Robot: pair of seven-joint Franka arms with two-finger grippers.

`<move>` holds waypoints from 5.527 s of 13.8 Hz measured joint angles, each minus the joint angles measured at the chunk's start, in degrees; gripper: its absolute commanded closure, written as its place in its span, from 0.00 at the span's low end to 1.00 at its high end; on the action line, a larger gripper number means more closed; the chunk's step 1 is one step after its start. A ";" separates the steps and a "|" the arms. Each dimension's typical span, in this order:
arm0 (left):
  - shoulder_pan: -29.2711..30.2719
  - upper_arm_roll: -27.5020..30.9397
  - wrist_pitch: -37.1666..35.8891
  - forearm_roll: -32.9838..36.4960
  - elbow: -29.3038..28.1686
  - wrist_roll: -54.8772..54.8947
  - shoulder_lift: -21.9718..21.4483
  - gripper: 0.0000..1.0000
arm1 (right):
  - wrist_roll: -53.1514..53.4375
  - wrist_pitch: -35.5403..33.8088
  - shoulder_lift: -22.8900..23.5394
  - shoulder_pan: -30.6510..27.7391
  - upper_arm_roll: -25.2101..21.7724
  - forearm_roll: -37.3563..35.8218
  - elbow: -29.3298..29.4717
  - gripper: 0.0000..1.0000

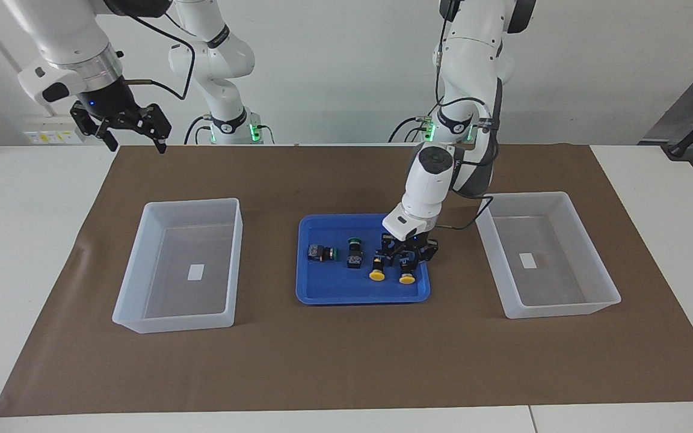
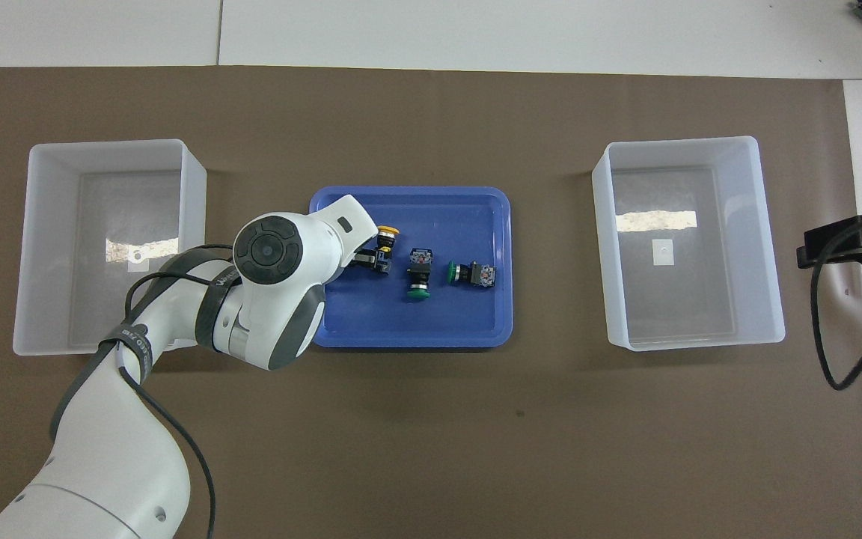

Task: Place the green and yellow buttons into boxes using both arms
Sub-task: 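Lift the yellow button with the left gripper over the nearby bin, then release the yellow button in the bin while the right gripper grasps a button, then lift the button with the right gripper while the left gripper grasps another button, then drop the button in the right bin while the left gripper lifts its button, then lower the yellow button into the left bin and open the left gripper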

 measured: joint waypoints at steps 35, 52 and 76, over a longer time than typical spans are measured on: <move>22.05 0.08 -16.67 0.00 7.56 20.79 -12.60 0.00 | 44.07 50.68 30.45 36.20 1.15 -1.91 -9.87 0.22; 4.52 -0.28 -7.38 0.00 1.90 5.60 -8.10 0.00 | 45.10 45.90 24.25 33.42 -0.17 -3.10 -9.34 1.00; 14.18 2.21 -11.79 -0.05 4.06 11.20 -13.39 1.00 | -4.50 55.54 19.30 -1.95 -0.01 -2.56 -24.03 0.00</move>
